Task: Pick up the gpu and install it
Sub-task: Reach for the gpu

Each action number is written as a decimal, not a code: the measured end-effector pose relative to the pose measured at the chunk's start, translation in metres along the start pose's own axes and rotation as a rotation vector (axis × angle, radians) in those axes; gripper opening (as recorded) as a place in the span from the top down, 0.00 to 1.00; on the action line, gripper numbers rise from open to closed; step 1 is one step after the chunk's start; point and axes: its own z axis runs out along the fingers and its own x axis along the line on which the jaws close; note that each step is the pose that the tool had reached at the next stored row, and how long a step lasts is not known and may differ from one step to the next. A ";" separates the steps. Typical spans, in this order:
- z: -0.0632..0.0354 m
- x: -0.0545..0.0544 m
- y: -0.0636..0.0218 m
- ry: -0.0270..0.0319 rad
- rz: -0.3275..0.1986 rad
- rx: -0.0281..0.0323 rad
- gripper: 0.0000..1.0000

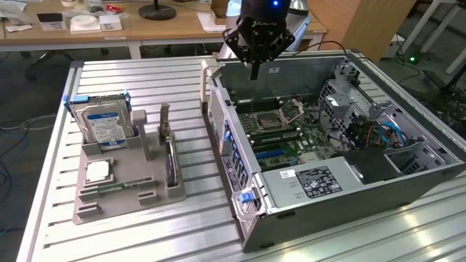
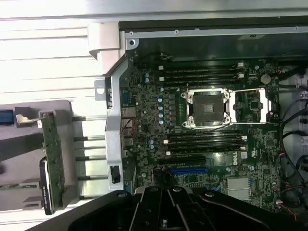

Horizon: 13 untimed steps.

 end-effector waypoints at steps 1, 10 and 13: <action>0.0000 0.002 -0.0001 0.0000 0.000 -0.0001 0.89; -0.0004 0.018 -0.0013 0.0000 0.000 -0.0001 0.89; -0.0006 0.024 -0.0018 0.0000 0.000 -0.0001 0.89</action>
